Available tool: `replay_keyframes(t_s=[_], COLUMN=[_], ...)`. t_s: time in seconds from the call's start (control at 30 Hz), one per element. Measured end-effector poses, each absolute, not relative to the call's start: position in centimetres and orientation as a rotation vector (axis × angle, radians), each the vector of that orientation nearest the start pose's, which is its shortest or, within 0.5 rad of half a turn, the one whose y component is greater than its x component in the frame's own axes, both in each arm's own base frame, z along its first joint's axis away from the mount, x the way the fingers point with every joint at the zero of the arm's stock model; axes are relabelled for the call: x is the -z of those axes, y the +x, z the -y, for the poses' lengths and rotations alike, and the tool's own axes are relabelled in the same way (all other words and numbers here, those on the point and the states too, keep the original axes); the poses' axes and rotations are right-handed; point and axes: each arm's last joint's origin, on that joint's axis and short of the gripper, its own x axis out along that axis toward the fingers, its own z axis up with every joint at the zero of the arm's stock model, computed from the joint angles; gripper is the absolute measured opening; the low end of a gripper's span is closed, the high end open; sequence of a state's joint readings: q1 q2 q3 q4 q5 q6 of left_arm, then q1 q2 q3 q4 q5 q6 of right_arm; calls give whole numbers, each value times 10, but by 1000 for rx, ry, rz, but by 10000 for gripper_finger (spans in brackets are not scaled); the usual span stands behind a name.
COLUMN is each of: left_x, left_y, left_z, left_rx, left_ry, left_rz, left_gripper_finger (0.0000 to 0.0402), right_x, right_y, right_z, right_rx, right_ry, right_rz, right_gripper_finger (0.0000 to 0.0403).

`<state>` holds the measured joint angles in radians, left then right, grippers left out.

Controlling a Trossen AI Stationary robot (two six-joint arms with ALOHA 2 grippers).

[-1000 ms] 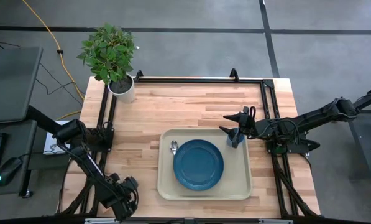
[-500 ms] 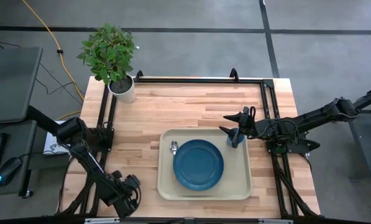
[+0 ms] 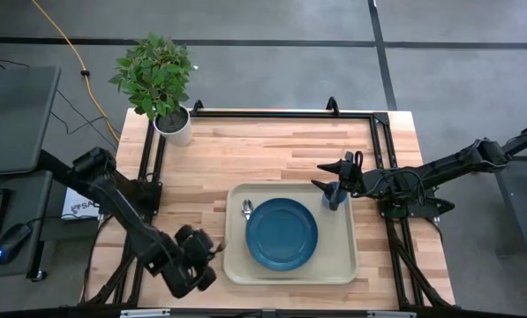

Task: Pick and place plate/cup/fork/spoon on tray
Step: Put the orange fork on the white serving tray to the left of the yellow spoon

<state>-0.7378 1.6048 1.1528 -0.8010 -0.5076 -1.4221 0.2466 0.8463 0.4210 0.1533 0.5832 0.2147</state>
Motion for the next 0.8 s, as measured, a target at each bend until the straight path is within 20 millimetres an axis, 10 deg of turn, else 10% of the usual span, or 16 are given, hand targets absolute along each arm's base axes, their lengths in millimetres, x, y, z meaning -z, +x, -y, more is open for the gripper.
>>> replay_keyframes(t_s=[0.6, 0.8], left_x=[-233, -235], left_y=[295, 318], left_z=[125, 86], left_rx=[-618, -379], left_ry=[-149, -140], left_rz=[-469, -288], left_gripper_finger=[7, 7], right_x=[-229, -229], right_y=[180, 180], right_z=[-30, -30], right_rx=[323, 323], right_ry=[109, 110], right_rz=[-224, -223], right_gripper_finger=[248, 248])
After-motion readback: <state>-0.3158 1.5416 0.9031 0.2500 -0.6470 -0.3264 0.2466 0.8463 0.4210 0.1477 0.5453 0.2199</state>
